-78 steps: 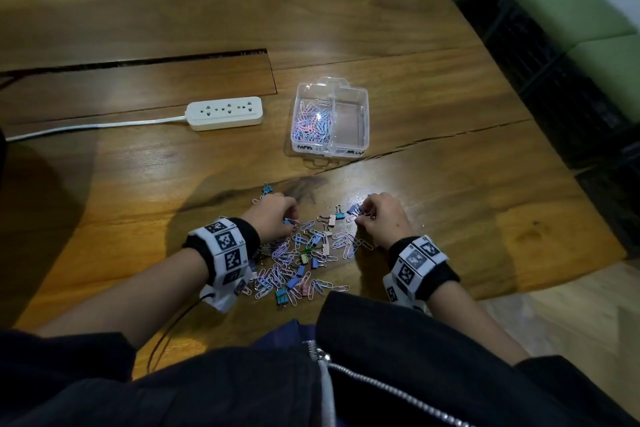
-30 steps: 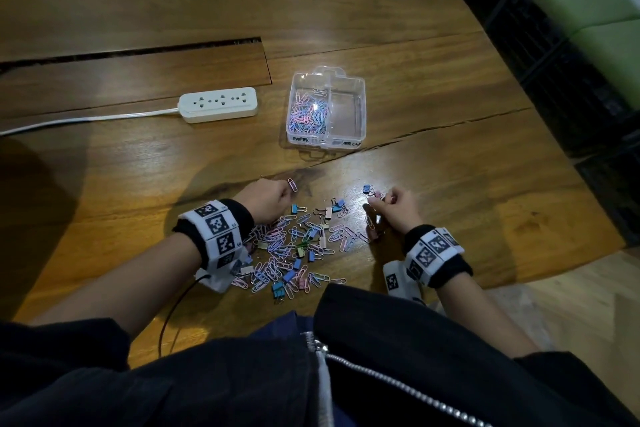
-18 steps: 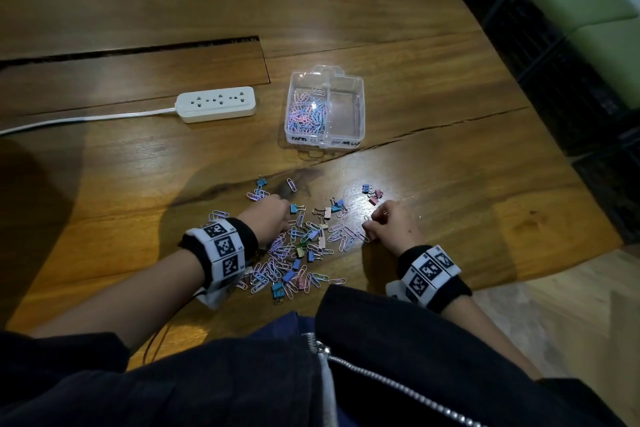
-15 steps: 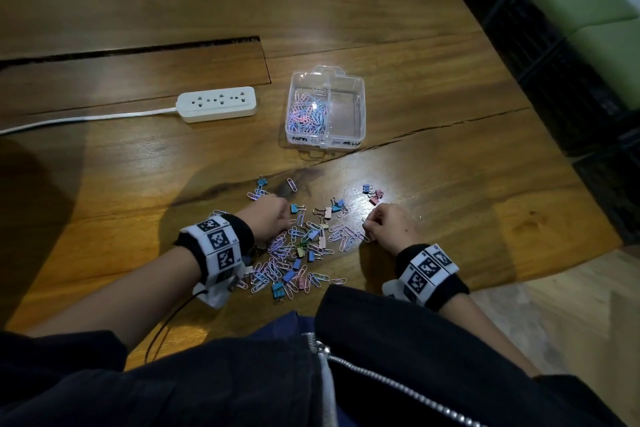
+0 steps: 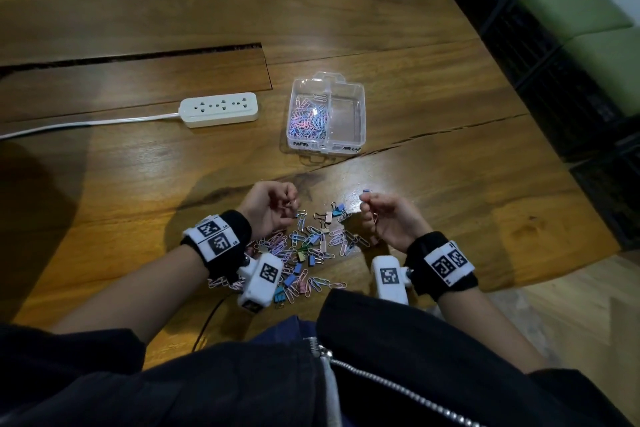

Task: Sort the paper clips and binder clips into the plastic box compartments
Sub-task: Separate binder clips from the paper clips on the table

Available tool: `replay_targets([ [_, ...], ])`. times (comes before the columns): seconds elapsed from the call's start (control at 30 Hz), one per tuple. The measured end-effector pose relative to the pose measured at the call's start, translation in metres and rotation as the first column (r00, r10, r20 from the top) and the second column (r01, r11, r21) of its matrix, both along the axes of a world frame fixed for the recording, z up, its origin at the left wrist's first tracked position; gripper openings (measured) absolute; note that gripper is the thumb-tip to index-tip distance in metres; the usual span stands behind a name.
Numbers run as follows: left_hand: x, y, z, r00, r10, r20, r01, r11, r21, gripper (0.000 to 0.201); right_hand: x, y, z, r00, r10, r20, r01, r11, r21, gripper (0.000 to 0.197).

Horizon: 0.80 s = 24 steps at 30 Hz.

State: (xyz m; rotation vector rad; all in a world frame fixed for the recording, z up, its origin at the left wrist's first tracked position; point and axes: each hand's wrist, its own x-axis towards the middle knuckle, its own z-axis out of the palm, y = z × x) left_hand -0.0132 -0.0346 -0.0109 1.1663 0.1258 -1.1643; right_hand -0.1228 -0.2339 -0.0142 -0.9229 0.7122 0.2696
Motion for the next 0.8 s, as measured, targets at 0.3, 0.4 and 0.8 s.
replay_targets([
  [0.3, 0.001, -0.010, -0.010, 0.782, -0.500, 0.372, 0.165, 0.742, 0.650, 0.022, 0.016, 0.028, -0.009, 0.855, 0.369, -0.365, -0.476, 0.277, -0.835, 0.013],
  [0.4, -0.006, -0.013, -0.014, 0.518, -0.726, 0.452, 0.091, 0.572, 0.815, 0.027, 0.019, 0.029, -0.011, 0.854, 0.356, -0.378, -0.458, 0.171, -0.872, 0.011],
  [0.8, -0.012, -0.026, -0.017, 0.093, -0.915, 0.393, 0.012, 0.396, 0.918, 0.021, 0.018, 0.031, -0.011, 0.830, 0.406, -0.384, -0.452, 0.085, -0.888, 0.015],
])
